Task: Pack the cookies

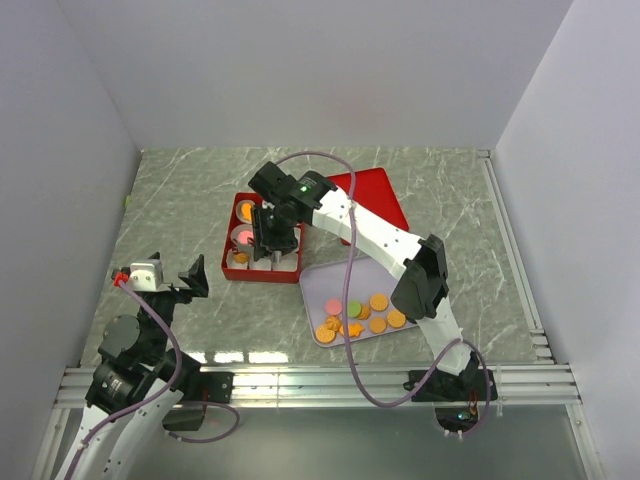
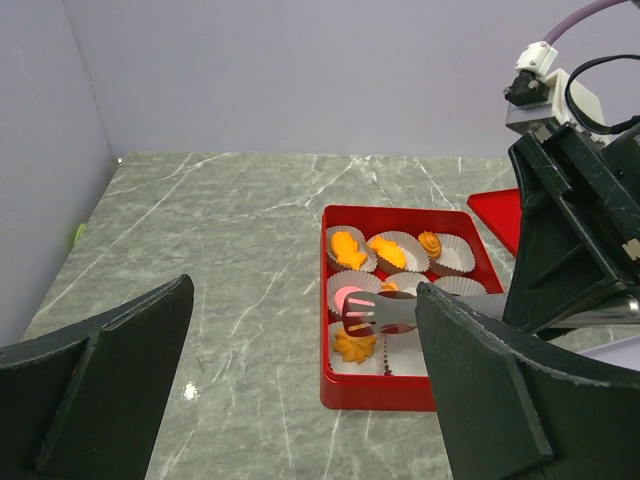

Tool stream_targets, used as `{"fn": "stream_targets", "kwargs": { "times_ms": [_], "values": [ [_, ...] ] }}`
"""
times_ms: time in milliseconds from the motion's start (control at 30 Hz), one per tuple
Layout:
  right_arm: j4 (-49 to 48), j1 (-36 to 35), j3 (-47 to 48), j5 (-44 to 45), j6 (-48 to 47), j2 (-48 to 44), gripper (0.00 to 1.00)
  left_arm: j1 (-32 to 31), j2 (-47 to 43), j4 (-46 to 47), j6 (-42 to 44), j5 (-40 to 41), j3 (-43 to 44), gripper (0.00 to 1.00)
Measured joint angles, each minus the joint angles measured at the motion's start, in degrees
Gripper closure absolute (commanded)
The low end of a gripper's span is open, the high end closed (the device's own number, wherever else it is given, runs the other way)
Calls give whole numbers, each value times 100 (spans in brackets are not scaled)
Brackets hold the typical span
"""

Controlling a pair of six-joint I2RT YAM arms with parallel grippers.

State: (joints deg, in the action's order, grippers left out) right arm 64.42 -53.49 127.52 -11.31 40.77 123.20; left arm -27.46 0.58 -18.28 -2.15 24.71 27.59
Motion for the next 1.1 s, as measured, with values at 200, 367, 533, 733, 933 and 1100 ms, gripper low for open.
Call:
{"fn": "stream_targets", "kwargs": {
  "times_ms": [200,367,533,733,933,1100],
  "values": [
    [186,0,369,76,-4,-4,53,0,0,0,2,0,2,1],
    [229,0,332,177,4,-199,53,0,0,0,2,-2,0,1],
    [247,0,-236,374,22,-879,53,0,0,0,2,-4,0,1],
    [269,0,-1169,750,31,-2074,54,0,0,0,2,-4,0,1],
    [219,0,-2588,1067,151,-3292,54,0,0,0,2,-4,0,1],
    [188,0,-3777,1231,358,-4135,54,0,0,0,2,-4,0,1]
  ]
}}
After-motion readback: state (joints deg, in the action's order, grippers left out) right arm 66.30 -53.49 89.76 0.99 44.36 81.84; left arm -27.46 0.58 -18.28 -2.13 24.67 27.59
